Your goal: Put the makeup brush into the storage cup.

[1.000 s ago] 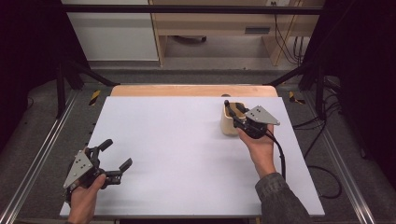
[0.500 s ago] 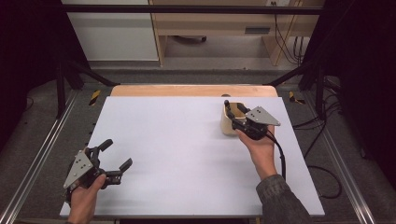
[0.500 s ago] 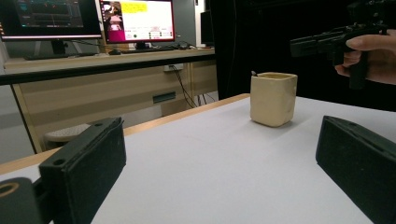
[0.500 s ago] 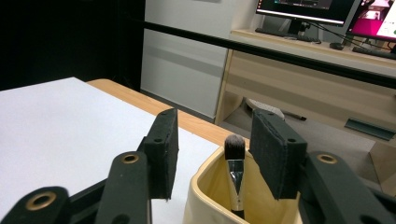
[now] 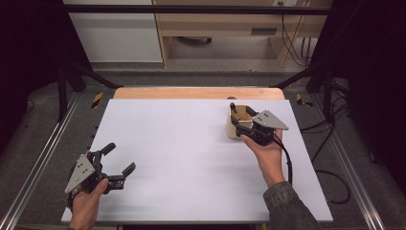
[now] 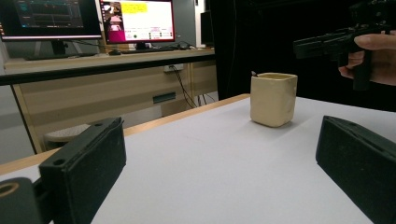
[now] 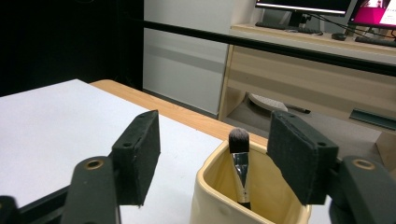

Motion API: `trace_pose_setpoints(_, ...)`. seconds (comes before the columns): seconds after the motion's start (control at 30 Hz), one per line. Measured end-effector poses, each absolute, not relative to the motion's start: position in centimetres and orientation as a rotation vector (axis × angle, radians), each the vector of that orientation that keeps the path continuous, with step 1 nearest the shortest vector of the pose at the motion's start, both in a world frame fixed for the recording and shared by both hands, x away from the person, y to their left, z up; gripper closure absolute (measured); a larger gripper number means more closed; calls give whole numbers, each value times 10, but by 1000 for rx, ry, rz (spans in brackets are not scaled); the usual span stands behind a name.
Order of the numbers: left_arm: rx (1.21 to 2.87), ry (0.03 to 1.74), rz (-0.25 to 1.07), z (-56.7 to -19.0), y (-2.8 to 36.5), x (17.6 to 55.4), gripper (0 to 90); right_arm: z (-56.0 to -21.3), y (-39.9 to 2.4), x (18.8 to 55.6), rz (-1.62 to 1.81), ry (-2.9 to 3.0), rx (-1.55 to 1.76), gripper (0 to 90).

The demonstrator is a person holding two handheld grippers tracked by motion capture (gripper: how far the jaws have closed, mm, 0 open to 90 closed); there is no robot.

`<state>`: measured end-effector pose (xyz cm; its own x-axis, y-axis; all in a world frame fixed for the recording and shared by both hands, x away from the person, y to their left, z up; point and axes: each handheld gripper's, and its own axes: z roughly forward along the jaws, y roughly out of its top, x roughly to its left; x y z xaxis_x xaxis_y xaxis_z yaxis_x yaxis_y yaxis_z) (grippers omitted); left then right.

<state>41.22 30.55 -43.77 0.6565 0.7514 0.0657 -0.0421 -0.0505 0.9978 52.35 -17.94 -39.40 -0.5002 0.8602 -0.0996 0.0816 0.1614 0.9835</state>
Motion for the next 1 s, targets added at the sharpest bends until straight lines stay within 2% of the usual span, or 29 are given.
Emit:
trace_pose_setpoints(0.27,1492,623,717,-437,306,412,12,-392,-180,520,1406,1752,909,263)
trace_pose_setpoints(0.83,1491,625,718,-437,306,412,12,-395,-185,515,1408,1749,991,47)
trace_pose_setpoints(1.0,1490,624,717,-437,306,412,12,-396,-186,514,1389,1757,1010,36)
